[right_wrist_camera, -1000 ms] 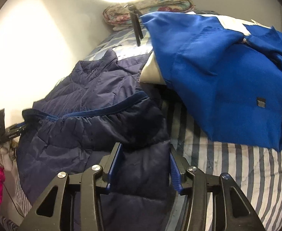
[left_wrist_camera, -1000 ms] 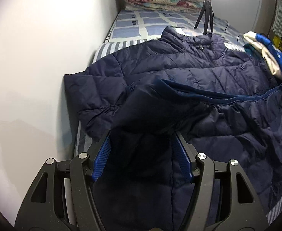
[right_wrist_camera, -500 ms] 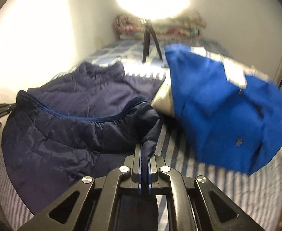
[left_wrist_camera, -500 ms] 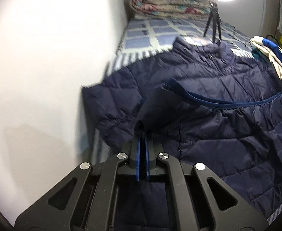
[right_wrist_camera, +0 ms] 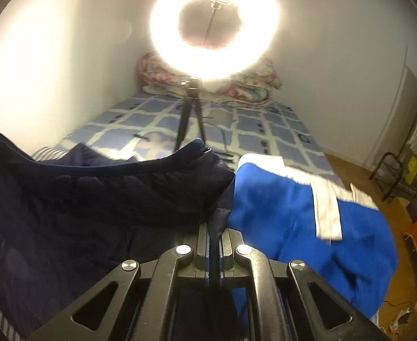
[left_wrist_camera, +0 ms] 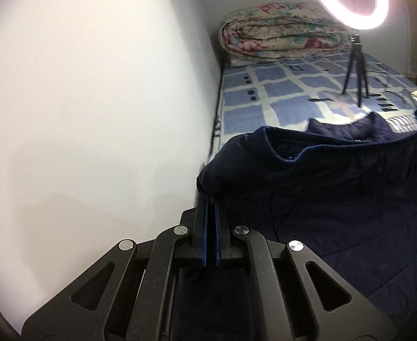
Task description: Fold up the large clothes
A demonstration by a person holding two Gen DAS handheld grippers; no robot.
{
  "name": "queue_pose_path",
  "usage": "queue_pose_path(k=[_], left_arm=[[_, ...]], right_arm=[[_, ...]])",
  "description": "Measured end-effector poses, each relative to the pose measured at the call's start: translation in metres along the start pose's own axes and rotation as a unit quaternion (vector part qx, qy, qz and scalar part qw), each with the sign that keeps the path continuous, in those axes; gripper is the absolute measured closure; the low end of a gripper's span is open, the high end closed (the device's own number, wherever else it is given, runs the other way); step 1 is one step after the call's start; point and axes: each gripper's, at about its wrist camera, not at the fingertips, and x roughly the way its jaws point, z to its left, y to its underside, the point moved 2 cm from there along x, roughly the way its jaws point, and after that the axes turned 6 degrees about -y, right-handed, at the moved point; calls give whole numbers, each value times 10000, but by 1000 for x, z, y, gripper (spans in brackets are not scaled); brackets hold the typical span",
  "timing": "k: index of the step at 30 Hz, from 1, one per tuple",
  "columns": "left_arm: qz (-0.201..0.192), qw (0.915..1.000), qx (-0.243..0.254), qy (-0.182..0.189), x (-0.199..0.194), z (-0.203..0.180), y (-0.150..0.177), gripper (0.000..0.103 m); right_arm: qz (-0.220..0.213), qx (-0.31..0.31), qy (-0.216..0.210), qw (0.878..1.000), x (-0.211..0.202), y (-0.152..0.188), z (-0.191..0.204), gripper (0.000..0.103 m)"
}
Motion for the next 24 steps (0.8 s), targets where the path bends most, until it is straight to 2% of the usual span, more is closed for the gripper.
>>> queue_pose_path(k=[5, 12, 14, 15, 16, 17, 19, 21, 24], left_arm=[[81, 9995, 127, -278, 45, -18, -16, 101], [445, 9974, 281, -490, 105, -52, -2, 100], [634, 9963, 332, -470, 119, -59, 5, 93], [691, 9957, 366, -501, 123, -61, 8, 92], [706, 9951, 394, -572, 124, -62, 9, 84], [706, 9946, 404, -646, 124, -63, 9, 69], [613, 9946, 371, -755, 119, -60, 4, 51], [510, 9955, 258, -757, 108, -53, -3, 50], [258, 9980, -35, -576, 75, -37, -18, 50]], right_arm=[[151, -322, 491, 9982, 44, -12, 14, 102], [525, -1088, 1069, 9869, 98, 4, 38, 102], [670, -1267, 1145, 9830, 110, 8, 42, 101], [756, -1337, 1175, 9811, 115, 10, 44, 101], [819, -1370, 1212, 9797, 118, 12, 44, 101], [864, -1365, 1210, 9794, 120, 12, 44, 100], [918, -1310, 1181, 9800, 120, 11, 42, 94], [847, -1200, 1099, 9830, 111, 7, 40, 82], [601, -959, 808, 9903, 81, 3, 38, 74]])
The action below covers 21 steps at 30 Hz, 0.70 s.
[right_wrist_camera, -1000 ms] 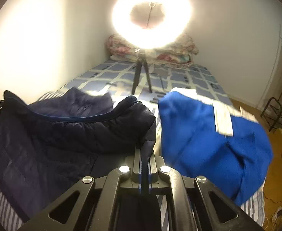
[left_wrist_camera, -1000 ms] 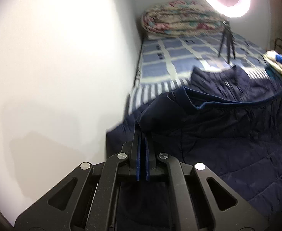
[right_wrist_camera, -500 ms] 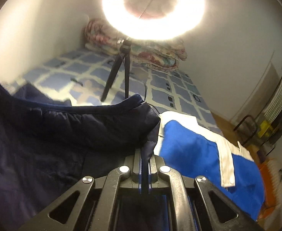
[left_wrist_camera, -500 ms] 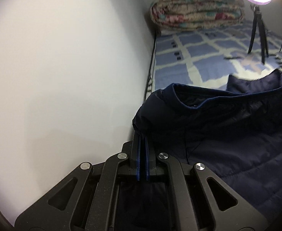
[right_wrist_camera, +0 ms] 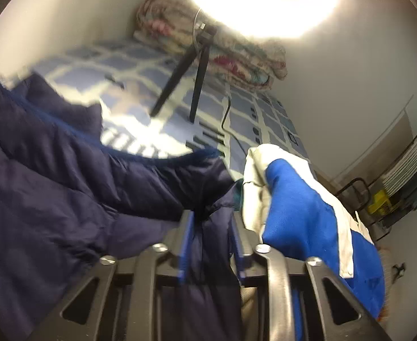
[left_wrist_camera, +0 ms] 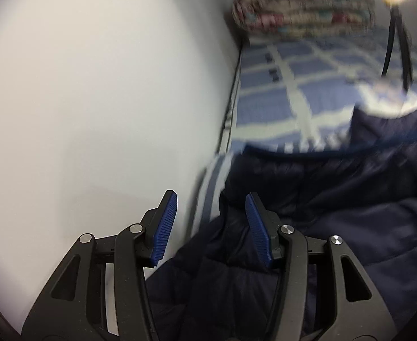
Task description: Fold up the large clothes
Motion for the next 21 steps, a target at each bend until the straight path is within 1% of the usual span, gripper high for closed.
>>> queue_pose_path(k=[2, 3, 4, 5, 6, 7, 8, 9, 10, 11, 12, 14, 16, 18, 20, 21], left_arm=[[-153, 9993, -132, 328, -30, 10, -3, 50], [-219, 9980, -182, 559, -45, 13, -3, 50], [-239, 9963, -215, 798, -61, 14, -1, 50], [-233, 9947, -222, 974, -70, 14, 2, 50], [-225, 9906, -193, 1332, -89, 8, 9, 50], [-240, 9873, -120, 1568, -104, 2, 15, 50], [-291, 9845, -10, 1729, -118, -7, 22, 50], [-327, 9828, 81, 1814, -128, -13, 26, 50], [-365, 9789, 275, 1994, -144, -29, 36, 50], [-372, 9761, 418, 2099, -153, -43, 41, 50], [-392, 9742, 548, 2154, -160, -57, 44, 50], [-433, 9735, 827, 2086, -165, -83, 51, 50], [-349, 9744, 1013, 1976, -160, -107, 57, 50], [-186, 9762, 1136, 1837, -149, -127, 66, 50], [-35, 9774, 1337, 1637, -129, -147, 76, 50], [4, 9778, 1340, 1613, -125, -148, 84, 50]], right_arm=[[-207, 233, -365, 9988, -29, 5, -5, 71], [-276, 332, -521, 9977, -42, 9, -7, 67], [-350, 486, -772, 9952, -60, 17, -10, 65], [-378, 595, -934, 9931, -72, 25, -12, 61], [-391, 723, -1131, 9902, -89, 36, -15, 59], [-403, 833, -1298, 9872, -105, 50, -17, 59], [-413, 938, -1446, 9842, -120, 64, -20, 57], [-425, 1018, -1525, 9821, -131, 78, -20, 51], [-436, 1118, -1585, 9800, -144, 95, -22, 47], [-426, 1204, -1595, 9789, -152, 109, -24, 38], [-394, 1326, -1595, 9775, -160, 127, -26, 34], [-244, 1612, -1656, 9726, -167, 160, -31, 33], [-30, 2013, -1731, 9641, -166, 191, -37, 31], [148, 2533, -1844, 9495, -161, 220, -49, 31], [302, 3041, -2069, 9294, -153, 239, -59, 30], [378, 3216, -2222, 9197, -147, 246, -63, 30]])
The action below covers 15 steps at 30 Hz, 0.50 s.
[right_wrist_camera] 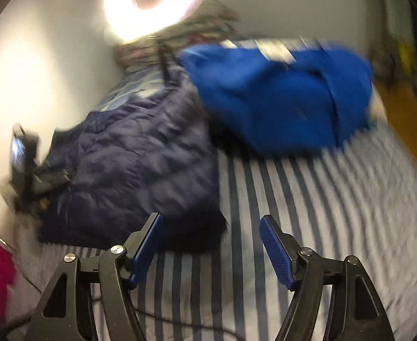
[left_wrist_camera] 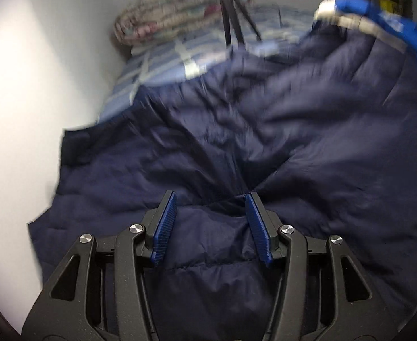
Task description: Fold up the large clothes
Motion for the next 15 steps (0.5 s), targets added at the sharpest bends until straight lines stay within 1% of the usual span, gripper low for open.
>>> queue_pose_path(k=[2, 3, 5, 6, 9, 11, 13, 15], left_arm=[[-94, 9999, -6, -61, 8, -6, 4, 50], [-83, 10000, -23, -47, 7, -4, 5, 50], [34, 9999, -96, -2, 3, 3, 3, 50], [56, 9999, -148, -12, -4, 8, 2, 50], [-199, 9992, -350, 17, -33, 25, 4, 50], [-363, 9979, -530, 21, -59, 37, 12, 50], [-369, 9967, -693, 211, -70, 40, 21, 50], [-320, 9962, -737, 342, -72, 33, 28, 50]], right_arm=[[42, 169, -74, 9998, 6, 1, -10, 30], [48, 197, -113, 9997, 9, 1, -12, 30], [70, 331, -346, 9988, 13, 1, -16, 29], [49, 426, -491, 9979, 15, 0, -18, 27], [-75, 803, -1045, 9912, 19, -5, -21, 20], [-74, 968, -1282, 9870, 24, -9, -20, 20], [-11, 1035, -1336, 9856, 34, -12, -17, 20], [83, 1078, -1243, 9863, 45, -15, -14, 20]])
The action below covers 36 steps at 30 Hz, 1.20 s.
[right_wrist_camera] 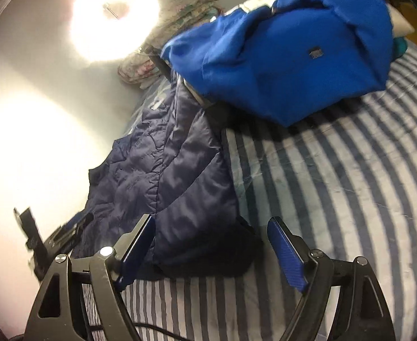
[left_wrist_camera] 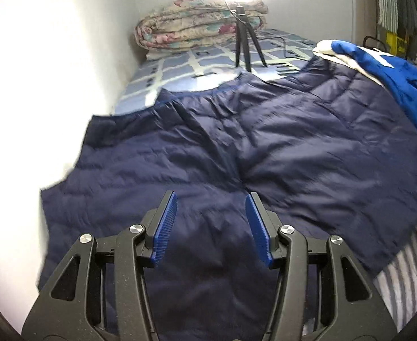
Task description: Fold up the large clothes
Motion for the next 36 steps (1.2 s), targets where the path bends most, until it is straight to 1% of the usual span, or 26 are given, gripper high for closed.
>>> queue_pose_path(k=[4, 5, 6, 7, 9, 10, 11, 12, 13, 15, 18, 21, 25, 28, 33, 36], left_arm=[[104, 9998, 154, 93, 9, -24, 13, 50], [154, 9996, 212, 59, 14, -30, 17, 50], [190, 9994, 273, 22, 19, -36, 23, 50], [206, 9993, 305, -14, 24, -38, 26, 50], [198, 9996, 211, -22, 31, -38, 31, 50], [227, 9996, 152, 8, 31, -37, 30, 50], [279, 9995, 112, 18, 29, -36, 29, 50], [326, 9994, 78, 29, 25, -34, 28, 50], [332, 9994, 47, 55, 19, -32, 27, 50], [240, 9997, -5, 104, 2, -25, 26, 50], [30, 9991, -313, 301, -43, -7, 31, 50], [-126, 9975, -527, 456, -86, 12, 45, 50], [-443, 9963, -652, 333, -139, 34, 70, 50], [-542, 9949, -820, 237, -171, 51, 95, 50], [-610, 9905, -1221, 176, -206, 74, 133, 50], [-709, 9883, -1343, 122, -221, 82, 144, 50]], right_arm=[[107, 320, 92, 9994, 19, -5, -4, 21], [122, 355, 102, 9992, 24, -6, -4, 24], [133, 344, 124, 9992, 29, -7, -2, 36], [185, 304, 169, 9992, 34, -8, 1, 41], [248, 137, 196, 9994, 43, -10, 11, 74], [240, -50, 349, 9991, 43, -10, 20, 77], [212, -228, 446, 9985, 42, -10, 27, 84], [165, -536, 573, 9968, 38, -9, 40, 86], [104, -830, 687, 9941, 35, -10, 54, 87], [13, -1175, 812, 9898, 31, -12, 74, 89], [-167, -1503, 889, 9845, 23, -17, 101, 93], [-272, -1770, 932, 9794, 15, -21, 122, 95], [-379, -2049, 842, 9744, 4, -22, 149, 100], [-438, -2344, 797, 9679, 5, -18, 178, 100], [-451, -2835, 754, 9549, 17, -8, 226, 101], [-467, -3081, 683, 9478, 25, 1, 254, 101]])
